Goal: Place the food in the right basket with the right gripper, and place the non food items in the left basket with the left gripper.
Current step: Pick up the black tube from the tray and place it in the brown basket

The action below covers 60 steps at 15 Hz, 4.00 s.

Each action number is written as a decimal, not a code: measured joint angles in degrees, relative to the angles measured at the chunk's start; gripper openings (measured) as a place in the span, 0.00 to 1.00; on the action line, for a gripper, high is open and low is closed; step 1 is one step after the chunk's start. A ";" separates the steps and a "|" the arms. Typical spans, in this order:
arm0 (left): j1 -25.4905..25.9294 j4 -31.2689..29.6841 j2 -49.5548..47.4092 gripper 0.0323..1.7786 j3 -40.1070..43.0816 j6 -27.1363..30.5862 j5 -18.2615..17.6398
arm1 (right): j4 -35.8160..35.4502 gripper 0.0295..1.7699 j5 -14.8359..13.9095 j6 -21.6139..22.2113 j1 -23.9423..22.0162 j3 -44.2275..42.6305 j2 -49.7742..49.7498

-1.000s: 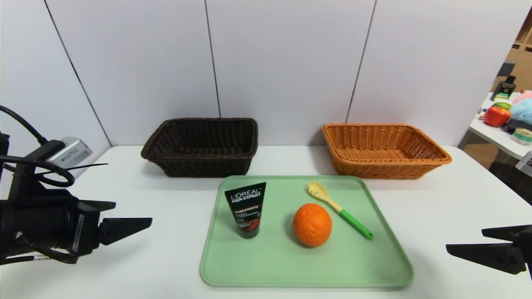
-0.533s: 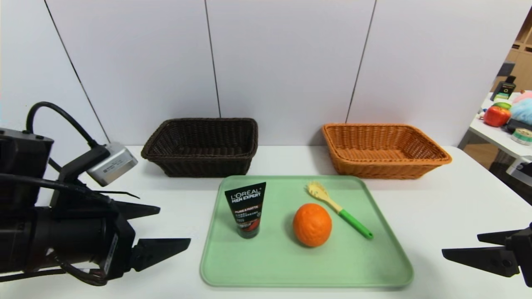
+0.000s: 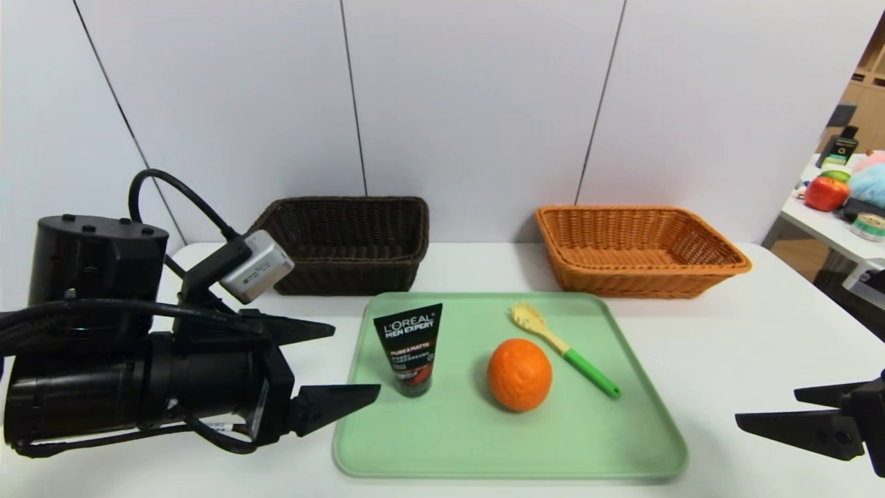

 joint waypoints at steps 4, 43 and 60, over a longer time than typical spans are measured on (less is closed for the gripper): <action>-0.05 -10.31 4.08 0.95 4.96 5.11 -2.76 | 0.12 0.96 0.00 0.02 -0.02 0.13 -0.12; -2.78 -51.55 31.16 0.20 7.05 0.37 -3.34 | 0.26 0.96 -0.54 0.30 -0.11 1.26 -4.08; 12.71 -22.50 20.87 0.20 -21.44 0.55 -1.96 | -0.11 0.96 -0.26 0.30 -0.09 2.43 -4.24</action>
